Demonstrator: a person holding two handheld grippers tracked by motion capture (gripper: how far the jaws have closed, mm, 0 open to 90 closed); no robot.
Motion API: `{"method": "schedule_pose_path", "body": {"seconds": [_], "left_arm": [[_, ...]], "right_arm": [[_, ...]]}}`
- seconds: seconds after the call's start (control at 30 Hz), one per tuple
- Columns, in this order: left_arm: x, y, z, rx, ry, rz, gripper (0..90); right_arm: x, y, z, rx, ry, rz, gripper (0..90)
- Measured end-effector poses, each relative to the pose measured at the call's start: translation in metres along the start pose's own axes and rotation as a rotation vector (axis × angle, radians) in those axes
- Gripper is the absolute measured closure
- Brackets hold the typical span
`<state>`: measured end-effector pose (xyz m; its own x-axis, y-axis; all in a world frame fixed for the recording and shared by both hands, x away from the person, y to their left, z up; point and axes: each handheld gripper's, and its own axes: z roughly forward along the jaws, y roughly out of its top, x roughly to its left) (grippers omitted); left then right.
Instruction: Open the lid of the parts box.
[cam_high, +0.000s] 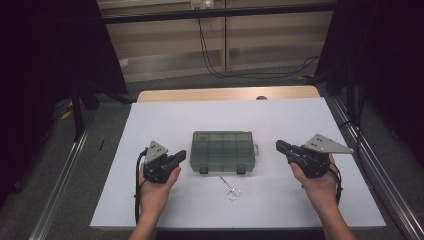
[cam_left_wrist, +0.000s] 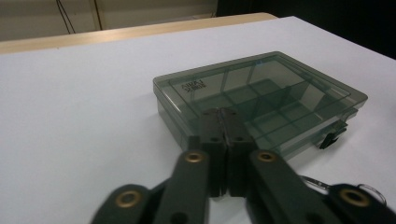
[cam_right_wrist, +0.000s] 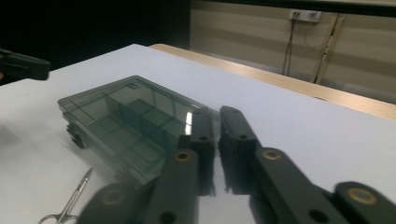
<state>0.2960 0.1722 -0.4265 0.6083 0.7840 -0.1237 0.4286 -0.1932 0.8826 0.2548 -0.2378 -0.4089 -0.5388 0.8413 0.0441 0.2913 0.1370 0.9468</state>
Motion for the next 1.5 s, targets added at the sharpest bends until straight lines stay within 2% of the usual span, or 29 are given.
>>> {"method": "schedule_pose_path", "body": {"seconds": [0.03,0.07,0.13,0.2,0.23,0.27,0.3,0.33,0.37,0.4,0.5,0.53,0.7,0.83,0.93,0.97,1.13,1.3,1.43,1.47,1.5], "left_arm": [[0.001,0.002,0.002,0.014,0.0,0.002,90.0],[0.003,0.003,0.005,0.02,-0.018,-0.001,90.0],[0.005,0.003,0.008,0.021,-0.023,-0.001,90.0],[0.008,0.0,0.008,0.038,-0.035,0.008,90.0],[0.01,-0.002,0.008,0.053,-0.046,0.017,90.0],[0.013,-0.007,0.01,0.074,-0.044,0.023,90.0],[0.016,-0.01,0.011,0.086,-0.051,0.011,90.0],[0.019,-0.014,0.011,0.1,-0.046,-0.001,90.0],[0.021,-0.017,0.012,0.104,-0.048,-0.013,90.0],[0.023,-0.019,0.012,0.116,-0.05,-0.015,90.0],[0.028,-0.026,0.014,0.137,-0.059,-0.04,90.0],[0.028,-0.028,0.015,0.145,-0.062,-0.047,90.0],[0.026,-0.033,0.022,0.181,-0.066,-0.039,90.0],[0.02,-0.034,0.026,0.195,-0.071,-0.02,90.0],[0.018,-0.035,0.028,0.201,-0.083,-0.015,90.0],[0.017,-0.035,0.028,0.197,-0.084,-0.024,90.0],[0.014,-0.034,0.027,0.196,-0.087,-0.01,90.0],[0.014,-0.031,0.024,0.148,-0.123,-0.031,90.0],[0.013,-0.028,0.023,0.127,-0.125,-0.02,90.0],[0.012,-0.027,0.024,0.112,-0.122,-0.033,90.0],[0.013,-0.025,0.023,0.115,-0.125,-0.023,90.0]], "right_arm": [[0.0,0.0,0.0,0.0,0.0,0.0,90.0],[0.001,0.001,0.004,0.015,0.007,0.005,90.0],[0.002,-0.003,0.015,0.061,0.048,0.018,90.0],[0.003,-0.007,0.021,0.118,0.064,0.012,90.0],[0.003,-0.007,0.021,0.118,0.064,0.012,90.0],[0.004,-0.01,0.023,0.146,0.082,-0.006,90.0],[0.003,-0.018,0.029,0.203,0.104,0.013,90.0],[0.003,-0.018,0.029,0.203,0.104,0.013,90.0],[0.002,-0.025,0.032,0.236,0.111,0.034,90.0],[0.002,-0.025,0.032,0.236,0.111,0.034,90.0],[0.004,-0.036,0.039,0.305,0.123,0.028,90.0],[0.004,-0.036,0.039,0.305,0.123,0.028,90.0],[0.012,-0.044,0.051,0.363,0.134,-0.016,90.0],[0.017,-0.046,0.055,0.373,0.141,-0.042,90.0],[0.019,-0.046,0.056,0.366,0.15,-0.043,90.0],[0.02,-0.046,0.056,0.363,0.151,-0.047,90.0],[0.022,-0.042,0.055,0.344,0.156,-0.053,90.0],[0.023,-0.038,0.053,0.32,0.158,-0.042,90.0],[0.023,-0.032,0.051,0.296,0.157,-0.037,90.0],[0.022,-0.031,0.051,0.289,0.159,-0.034,90.0],[0.022,-0.029,0.051,0.288,0.157,-0.034,90.0]]}}
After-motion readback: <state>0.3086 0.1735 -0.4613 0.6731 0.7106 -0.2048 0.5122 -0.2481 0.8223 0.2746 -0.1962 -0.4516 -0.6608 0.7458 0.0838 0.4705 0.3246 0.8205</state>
